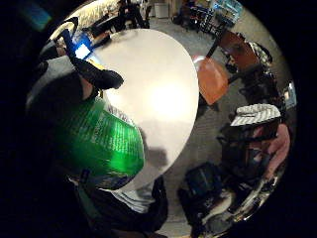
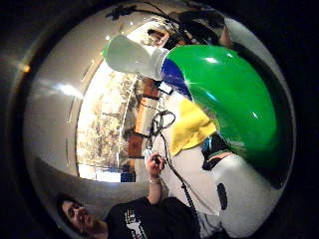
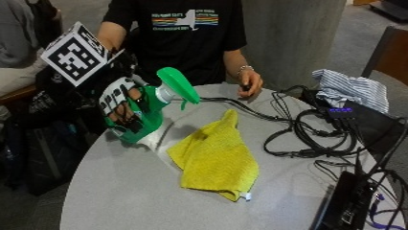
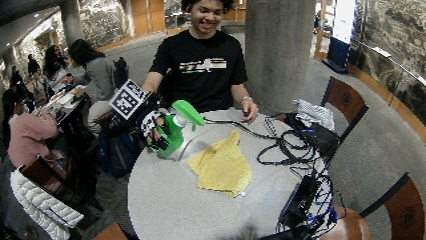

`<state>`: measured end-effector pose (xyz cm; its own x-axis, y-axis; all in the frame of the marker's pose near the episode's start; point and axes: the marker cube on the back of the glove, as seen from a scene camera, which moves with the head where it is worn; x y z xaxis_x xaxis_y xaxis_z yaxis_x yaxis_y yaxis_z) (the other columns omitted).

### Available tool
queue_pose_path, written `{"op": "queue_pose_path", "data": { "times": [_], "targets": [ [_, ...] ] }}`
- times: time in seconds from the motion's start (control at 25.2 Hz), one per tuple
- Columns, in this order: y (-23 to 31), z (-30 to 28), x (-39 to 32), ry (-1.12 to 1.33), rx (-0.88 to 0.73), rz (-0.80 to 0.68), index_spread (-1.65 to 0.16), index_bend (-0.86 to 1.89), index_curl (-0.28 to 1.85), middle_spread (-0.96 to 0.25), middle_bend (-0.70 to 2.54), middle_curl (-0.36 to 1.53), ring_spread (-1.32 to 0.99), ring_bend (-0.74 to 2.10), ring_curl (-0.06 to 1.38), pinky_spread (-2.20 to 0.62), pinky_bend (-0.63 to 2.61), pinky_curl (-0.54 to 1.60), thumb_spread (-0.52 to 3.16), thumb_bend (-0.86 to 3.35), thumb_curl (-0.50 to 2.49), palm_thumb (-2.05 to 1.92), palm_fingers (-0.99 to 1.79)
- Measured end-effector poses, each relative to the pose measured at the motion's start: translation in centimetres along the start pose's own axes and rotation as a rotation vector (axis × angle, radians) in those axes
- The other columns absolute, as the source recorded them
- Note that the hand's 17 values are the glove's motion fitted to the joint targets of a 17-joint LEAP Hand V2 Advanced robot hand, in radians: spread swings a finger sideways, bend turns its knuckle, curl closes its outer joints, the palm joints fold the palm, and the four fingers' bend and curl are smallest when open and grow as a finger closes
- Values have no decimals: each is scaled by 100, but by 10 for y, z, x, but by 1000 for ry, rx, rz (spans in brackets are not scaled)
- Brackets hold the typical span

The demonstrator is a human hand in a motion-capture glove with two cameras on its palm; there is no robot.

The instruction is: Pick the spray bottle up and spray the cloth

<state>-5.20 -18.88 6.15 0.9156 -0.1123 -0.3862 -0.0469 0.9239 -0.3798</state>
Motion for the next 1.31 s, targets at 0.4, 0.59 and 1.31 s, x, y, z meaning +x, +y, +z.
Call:
{"op": "queue_pose_path", "data": {
  "times": [0.4, 0.59, 1.31],
  "targets": [
    [4, 0, -14, 178, -142, 42, -26, 7, 19, 0, 32, 41, -1, 60, 36, -1, 74, 30, 76, -3, 54, 96, 98],
    [4, -1, -17, 221, -166, 62, -25, 6, 19, 0, 30, 41, -2, 59, 36, -3, 73, 30, 76, -3, 55, 95, 100],
    [17, 0, -30, -10, -26, 12, -24, 6, 17, 0, 28, 42, -2, 57, 37, -5, 69, 32, 75, -3, 59, 94, 103]
  ]
}}
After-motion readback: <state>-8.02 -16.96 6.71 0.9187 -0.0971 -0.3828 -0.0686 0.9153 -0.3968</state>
